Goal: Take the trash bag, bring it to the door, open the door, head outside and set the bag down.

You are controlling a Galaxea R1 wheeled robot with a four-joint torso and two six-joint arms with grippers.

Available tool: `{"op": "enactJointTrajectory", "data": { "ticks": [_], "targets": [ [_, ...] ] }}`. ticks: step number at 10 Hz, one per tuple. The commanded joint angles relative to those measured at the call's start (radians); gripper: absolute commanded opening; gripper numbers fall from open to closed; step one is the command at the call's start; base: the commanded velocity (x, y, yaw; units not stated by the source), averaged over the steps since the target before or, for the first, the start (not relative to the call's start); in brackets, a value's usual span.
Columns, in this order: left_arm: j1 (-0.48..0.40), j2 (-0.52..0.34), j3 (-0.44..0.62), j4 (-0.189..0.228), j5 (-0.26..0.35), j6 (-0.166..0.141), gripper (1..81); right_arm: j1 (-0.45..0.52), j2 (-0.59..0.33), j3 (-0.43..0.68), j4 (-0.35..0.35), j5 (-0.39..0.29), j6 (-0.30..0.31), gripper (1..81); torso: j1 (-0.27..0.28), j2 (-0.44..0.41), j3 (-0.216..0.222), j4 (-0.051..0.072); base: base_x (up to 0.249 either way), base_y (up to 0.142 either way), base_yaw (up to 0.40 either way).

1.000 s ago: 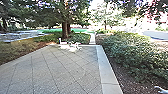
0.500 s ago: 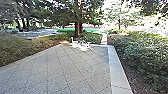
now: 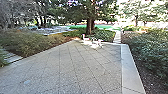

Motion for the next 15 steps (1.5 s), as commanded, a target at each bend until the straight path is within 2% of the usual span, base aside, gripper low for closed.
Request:
{"op": "enactJointTrajectory", "data": {
  "ticks": [1,2,4,6,8,9,10,11,13,15],
  "targets": [
    [-0.101,-0.020,0.009,-0.087,0.053,-0.006,1.0,0.045,0.026,0.019,-0.003,-0.073,0.006,81.1,0.000,0.000,0.000,-0.002,0.000,0.000,0.000],
    [-0.125,-0.026,0.023,-0.095,0.054,-0.006,1.0,0.047,0.026,0.018,-0.003,-0.073,0.006,81.1,0.000,0.000,-0.064,0.008,0.000,0.000,0.000],
    [-0.168,-0.075,0.113,-0.101,0.060,-0.006,1.0,0.047,0.026,0.018,-0.003,-0.073,0.006,81.1,-0.001,0.000,-0.095,0.008,0.000,0.000,0.000],
    [-0.207,-0.158,0.243,-0.127,0.065,-0.009,1.0,0.047,0.026,0.018,-0.005,-0.073,0.006,81.1,0.000,0.000,-0.148,0.009,0.000,0.000,0.000],
    [-0.259,-0.227,0.336,-0.165,0.068,-0.009,1.0,0.045,0.025,0.018,-0.005,-0.073,0.006,81.1,0.000,0.000,-0.208,0.009,0.000,0.000,0.000],
    [-0.308,-0.264,0.379,-0.193,0.089,-0.009,1.0,0.044,0.025,0.018,-0.005,-0.073,0.006,81.1,0.000,0.000,-0.237,0.009,0.000,0.000,0.000],
    [-0.354,-0.299,0.405,-0.232,0.143,-0.009,1.0,0.044,0.023,0.018,-0.003,-0.073,0.006,81.1,0.000,0.001,-0.269,0.009,0.000,0.000,0.000],
    [-0.398,-0.315,0.409,-0.259,0.173,-0.009,1.0,0.045,0.023,0.018,-0.002,-0.073,0.006,81.1,0.000,0.001,-0.222,0.009,0.000,0.000,0.000],
    [-0.490,-0.330,0.400,-0.302,0.238,-0.009,1.0,0.044,0.023,0.018,-0.002,-0.073,0.006,81.1,0.001,0.001,-0.249,0.009,0.000,0.000,0.000],
    [-0.576,-0.335,0.365,-0.346,0.315,-0.009,1.0,0.044,0.022,0.018,-0.002,-0.073,0.006,81.1,0.001,0.002,-0.252,0.009,0.000,0.000,0.000]
  ]
}}
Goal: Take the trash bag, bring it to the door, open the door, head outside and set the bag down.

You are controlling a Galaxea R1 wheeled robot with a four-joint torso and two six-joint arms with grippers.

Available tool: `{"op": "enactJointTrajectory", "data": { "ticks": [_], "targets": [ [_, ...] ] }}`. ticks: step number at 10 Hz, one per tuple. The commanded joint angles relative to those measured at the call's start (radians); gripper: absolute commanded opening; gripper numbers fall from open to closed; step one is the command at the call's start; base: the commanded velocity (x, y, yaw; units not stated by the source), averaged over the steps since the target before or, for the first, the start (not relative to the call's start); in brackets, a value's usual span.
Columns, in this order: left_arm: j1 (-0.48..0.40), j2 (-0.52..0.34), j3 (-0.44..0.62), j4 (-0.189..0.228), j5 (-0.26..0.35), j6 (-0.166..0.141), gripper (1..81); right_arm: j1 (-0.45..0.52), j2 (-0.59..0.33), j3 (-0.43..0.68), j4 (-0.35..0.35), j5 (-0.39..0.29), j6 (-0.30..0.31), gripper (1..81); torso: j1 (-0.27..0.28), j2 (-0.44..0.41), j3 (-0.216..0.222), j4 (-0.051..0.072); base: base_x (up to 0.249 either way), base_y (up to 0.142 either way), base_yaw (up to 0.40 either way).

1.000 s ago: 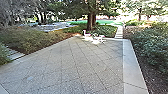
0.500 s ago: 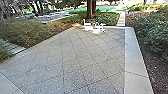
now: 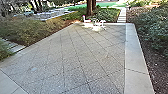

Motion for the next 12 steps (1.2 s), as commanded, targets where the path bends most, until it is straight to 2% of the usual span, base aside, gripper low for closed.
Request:
{"op": "enactJointTrajectory", "data": {
  "ticks": [1,3,5,6,8,10,11,12],
  "targets": [
    [-0.209,-0.051,-0.055,-0.089,0.190,0.002,1.0,0.009,0.034,0.021,-0.005,-0.084,-0.001,81.1,0.000,0.000,0.000,0.000,0.000,0.000,0.000],
    [-0.312,-0.045,-0.107,-0.133,0.280,-0.001,1.0,0.011,0.035,0.021,-0.003,-0.084,-0.001,81.1,0.000,0.000,0.000,0.000,0.000,0.000,0.000],
    [-0.411,-0.045,-0.148,-0.155,0.357,-0.005,1.0,0.009,0.034,0.021,-0.002,-0.083,-0.001,81.1,0.000,0.000,-0.001,0.000,0.000,0.000,0.000],
    [-0.459,-0.041,-0.177,-0.178,0.397,-0.007,1.0,0.012,0.035,0.022,-0.002,-0.084,-0.001,81.1,0.000,0.001,-0.001,0.000,0.000,0.000,0.000],
    [-0.534,-0.019,-0.244,-0.181,0.477,-0.009,1.0,0.011,0.035,0.024,-0.002,-0.084,-0.001,81.1,0.000,0.001,-0.001,0.000,0.000,0.000,0.000],
    [-0.565,-0.005,-0.296,-0.181,0.530,-0.009,1.0,0.009,0.035,0.021,0.000,-0.083,0.001,81.1,0.001,0.001,-0.002,0.000,0.000,0.000,0.000],
    [-0.568,-0.004,-0.298,-0.183,0.537,-0.008,1.0,0.012,0.035,0.022,0.000,-0.084,0.001,81.1,0.001,0.001,-0.002,0.000,0.000,0.000,0.000],
    [-0.568,0.001,-0.296,-0.183,0.537,-0.007,81.1,0.012,0.035,0.024,0.001,-0.084,-0.001,81.1,0.001,0.001,-0.002,0.000,0.000,0.000,0.000]
  ]
}}
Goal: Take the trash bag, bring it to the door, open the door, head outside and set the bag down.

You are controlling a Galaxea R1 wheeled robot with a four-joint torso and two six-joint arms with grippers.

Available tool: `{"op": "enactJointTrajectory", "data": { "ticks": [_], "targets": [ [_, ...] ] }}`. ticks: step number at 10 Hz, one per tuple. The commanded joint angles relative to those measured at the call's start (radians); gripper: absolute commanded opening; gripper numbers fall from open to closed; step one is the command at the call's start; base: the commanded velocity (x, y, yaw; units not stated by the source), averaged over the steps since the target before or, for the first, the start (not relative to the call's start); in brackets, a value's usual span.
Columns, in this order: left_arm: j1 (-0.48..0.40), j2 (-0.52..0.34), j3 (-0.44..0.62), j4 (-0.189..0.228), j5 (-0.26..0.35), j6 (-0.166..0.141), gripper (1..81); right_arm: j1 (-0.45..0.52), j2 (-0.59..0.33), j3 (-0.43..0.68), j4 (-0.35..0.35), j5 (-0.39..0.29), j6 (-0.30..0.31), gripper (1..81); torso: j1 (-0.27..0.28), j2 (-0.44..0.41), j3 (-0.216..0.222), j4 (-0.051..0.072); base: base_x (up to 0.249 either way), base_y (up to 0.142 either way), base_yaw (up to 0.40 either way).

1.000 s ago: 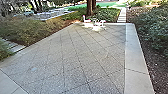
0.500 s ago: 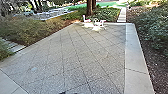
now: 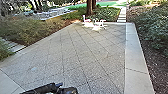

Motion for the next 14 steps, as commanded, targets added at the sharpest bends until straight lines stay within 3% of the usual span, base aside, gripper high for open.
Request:
{"op": "enactJointTrajectory", "data": {
  "ticks": [1,3,4,5,6,7,9,10,12,13,14],
  "targets": [
    [-0.130,-0.010,-0.016,-0.011,0.073,0.002,81.1,0.012,0.035,0.024,0.000,-0.085,0.000,81.1,0.000,0.000,0.000,0.000,0.000,0.000,0.000],
    [-0.087,0.014,-0.018,0.011,0.066,0.003,81.1,0.014,0.035,0.021,0.000,-0.085,0.002,81.1,0.000,0.000,0.000,0.000,0.000,0.000,0.000],
    [-0.031,0.033,-0.021,0.031,0.062,0.006,81.1,0.015,0.035,0.021,0.000,-0.084,0.002,81.1,0.000,0.000,0.055,-0.051,0.000,0.000,0.000],
    [0.034,0.074,-0.038,0.102,0.046,0.017,81.1,0.015,0.035,0.021,0.000,-0.085,0.003,81.1,0.000,0.000,0.074,-0.072,0.000,0.000,0.000],
    [0.106,0.114,-0.064,0.190,-0.005,0.018,81.1,0.015,0.035,0.021,0.000,-0.085,0.003,81.1,0.000,0.001,0.085,-0.083,0.000,0.000,0.000],
    [0.181,0.161,-0.104,0.273,-0.062,0.018,81.1,0.015,0.034,0.021,0.000,-0.084,0.005,81.1,0.001,0.001,0.107,-0.105,0.000,0.000,0.000],
    [0.279,0.200,-0.124,0.343,-0.071,0.028,81.1,0.017,0.035,0.021,0.002,-0.084,0.006,81.1,0.000,0.001,0.164,-0.159,0.000,0.000,0.000],
    [0.322,0.203,-0.124,0.356,-0.074,0.028,81.1,0.015,0.035,0.021,0.002,-0.085,0.006,81.1,0.000,0.001,0.193,-0.187,0.000,0.000,0.000],
    [0.429,0.205,-0.121,0.404,-0.151,0.034,81.1,0.017,0.035,0.021,0.000,-0.084,0.005,81.1,0.000,0.001,0.250,-0.241,0.000,0.000,0.000],
    [0.486,0.206,-0.121,0.425,-0.205,0.037,81.1,0.015,0.035,0.022,0.000,-0.084,0.005,81.1,0.000,0.000,0.271,-0.239,0.000,0.000,0.000],
    [0.543,0.209,-0.119,0.448,-0.261,0.037,81.1,0.017,0.035,0.022,0.000,-0.085,0.005,81.1,0.000,0.000,0.232,-0.217,0.000,0.000,0.000]
  ]
}}
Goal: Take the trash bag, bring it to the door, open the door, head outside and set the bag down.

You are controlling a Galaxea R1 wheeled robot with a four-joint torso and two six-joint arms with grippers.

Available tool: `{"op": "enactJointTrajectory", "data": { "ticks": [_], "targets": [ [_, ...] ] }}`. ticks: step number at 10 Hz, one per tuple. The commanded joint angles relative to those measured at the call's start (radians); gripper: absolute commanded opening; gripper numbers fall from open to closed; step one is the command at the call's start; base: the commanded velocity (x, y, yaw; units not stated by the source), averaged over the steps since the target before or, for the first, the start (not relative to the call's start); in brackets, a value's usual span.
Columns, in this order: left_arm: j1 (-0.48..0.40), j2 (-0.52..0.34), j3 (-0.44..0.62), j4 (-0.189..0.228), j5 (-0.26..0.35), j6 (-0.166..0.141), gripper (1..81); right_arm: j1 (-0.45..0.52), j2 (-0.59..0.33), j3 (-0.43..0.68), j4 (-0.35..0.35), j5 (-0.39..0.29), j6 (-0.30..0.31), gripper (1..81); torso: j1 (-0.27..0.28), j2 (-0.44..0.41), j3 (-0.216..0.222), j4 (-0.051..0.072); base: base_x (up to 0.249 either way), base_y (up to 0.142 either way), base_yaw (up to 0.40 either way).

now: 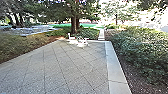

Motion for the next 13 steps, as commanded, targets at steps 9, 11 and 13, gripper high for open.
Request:
{"op": "enactJointTrajectory", "data": {
  "ticks": [9,11,13],
  "targets": [
    [0.242,0.057,-0.006,0.145,-0.257,0.009,81.1,0.036,0.020,0.022,0.002,-0.075,0.001,81.1,-0.002,-0.001,0.045,-0.002,0.000,0.000,0.000],
    [0.253,0.062,-0.010,0.142,-0.267,0.007,81.1,0.035,0.021,0.019,0.000,-0.054,0.001,81.1,-0.003,-0.002,0.060,-0.002,0.000,0.000,0.000],
    [0.266,0.063,-0.010,0.138,-0.338,0.004,81.1,0.030,0.023,0.024,-0.001,-0.054,0.001,81.1,-0.003,-0.003,0.060,-0.002,0.000,0.000,0.000]
  ]
}}
